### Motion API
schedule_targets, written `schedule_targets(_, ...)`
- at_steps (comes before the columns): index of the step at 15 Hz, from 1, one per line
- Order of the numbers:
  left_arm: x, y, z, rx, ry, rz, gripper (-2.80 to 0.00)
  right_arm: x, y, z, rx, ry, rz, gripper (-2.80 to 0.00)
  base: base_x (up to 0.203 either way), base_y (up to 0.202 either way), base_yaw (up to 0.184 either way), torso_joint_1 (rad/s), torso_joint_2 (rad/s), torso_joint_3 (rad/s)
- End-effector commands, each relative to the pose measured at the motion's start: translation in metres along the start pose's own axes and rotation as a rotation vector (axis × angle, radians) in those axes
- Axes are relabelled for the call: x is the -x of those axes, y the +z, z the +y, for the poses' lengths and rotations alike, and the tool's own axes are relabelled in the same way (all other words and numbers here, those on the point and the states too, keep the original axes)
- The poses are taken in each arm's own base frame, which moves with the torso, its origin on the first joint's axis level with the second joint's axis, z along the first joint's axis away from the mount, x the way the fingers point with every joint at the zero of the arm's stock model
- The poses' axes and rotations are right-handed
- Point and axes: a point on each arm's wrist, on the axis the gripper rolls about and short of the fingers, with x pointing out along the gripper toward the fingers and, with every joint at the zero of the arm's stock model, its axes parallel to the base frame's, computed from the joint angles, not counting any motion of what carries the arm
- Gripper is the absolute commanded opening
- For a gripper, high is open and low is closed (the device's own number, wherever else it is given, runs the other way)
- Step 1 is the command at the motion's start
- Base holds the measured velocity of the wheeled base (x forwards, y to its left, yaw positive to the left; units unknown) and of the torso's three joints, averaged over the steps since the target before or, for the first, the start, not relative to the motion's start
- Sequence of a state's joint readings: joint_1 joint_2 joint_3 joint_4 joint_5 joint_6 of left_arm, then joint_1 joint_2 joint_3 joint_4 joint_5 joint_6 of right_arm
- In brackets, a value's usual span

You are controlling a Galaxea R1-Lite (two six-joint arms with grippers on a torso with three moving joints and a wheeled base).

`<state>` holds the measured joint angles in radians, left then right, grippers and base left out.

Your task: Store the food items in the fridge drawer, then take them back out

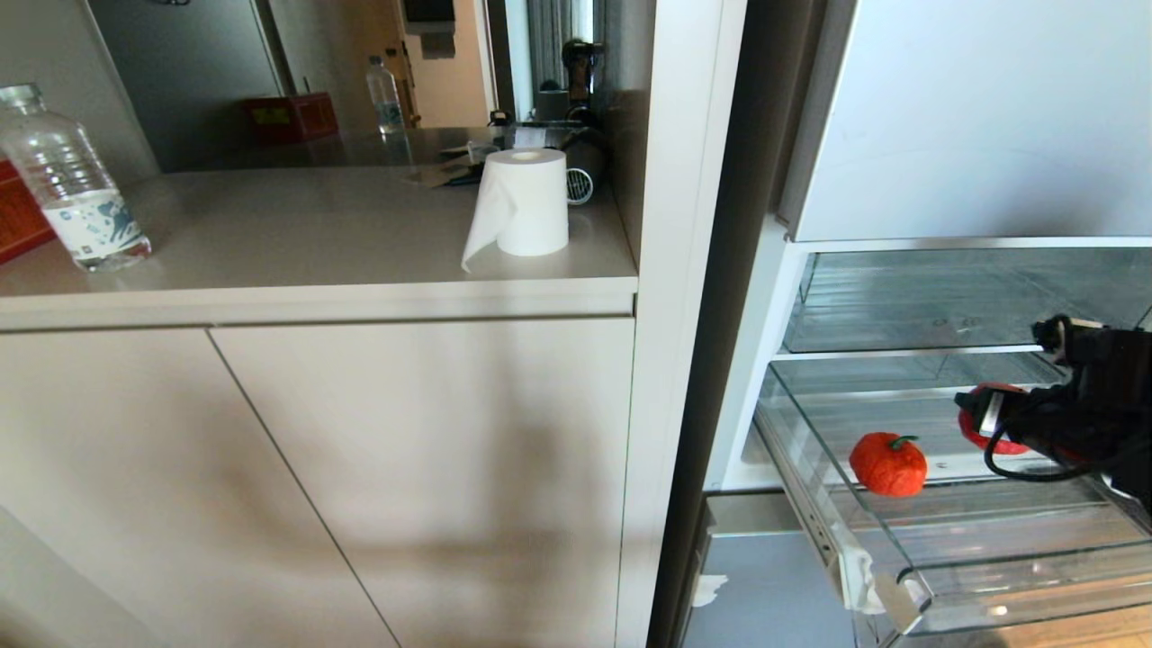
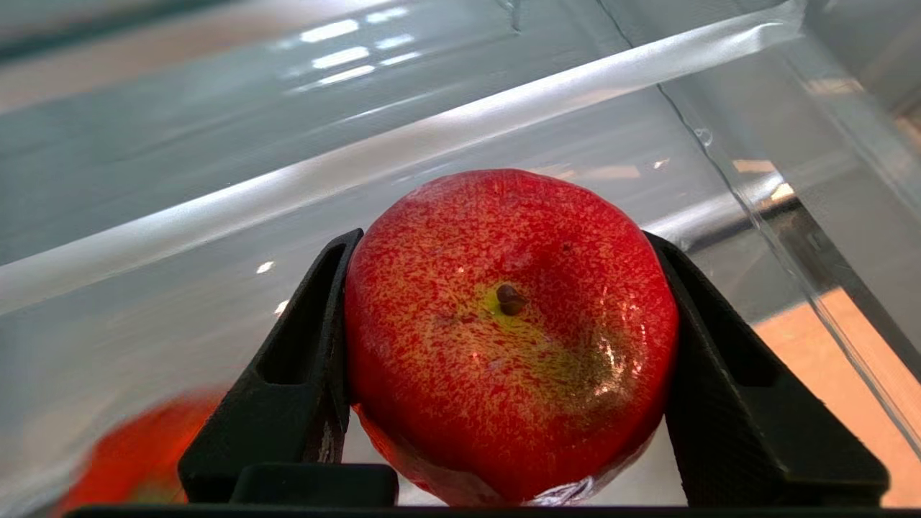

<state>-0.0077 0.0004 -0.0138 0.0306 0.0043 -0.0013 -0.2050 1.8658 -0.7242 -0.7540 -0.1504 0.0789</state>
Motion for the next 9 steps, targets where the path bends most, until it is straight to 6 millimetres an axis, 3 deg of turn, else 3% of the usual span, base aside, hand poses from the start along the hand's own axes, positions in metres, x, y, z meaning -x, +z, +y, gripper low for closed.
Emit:
schedule_targets(1, 0.000, 0.000, 0.000, 0.000, 0.000, 0.000, -2.80, -0.032, -0.017, 0.001, 0.019, -0.025, 0.058, -2.80, 0.000, 0.000, 0.000, 0.000, 0.00, 0.000)
schedule_targets(6, 0.000, 0.000, 0.000, 0.000, 0.000, 0.001, -2.80, -0.067, -0.035, 0.001, 0.063, -0.046, 0.107, -2.80, 0.000, 0.000, 0.000, 0.000, 0.00, 0.000)
schedule_targets(9, 0.000, 0.000, 0.000, 0.000, 0.000, 0.001, -2.80, -0.070, -0.039, 0.000, 0.051, -0.048, 0.117, -2.80, 0.000, 0.000, 0.000, 0.000, 0.00, 0.000)
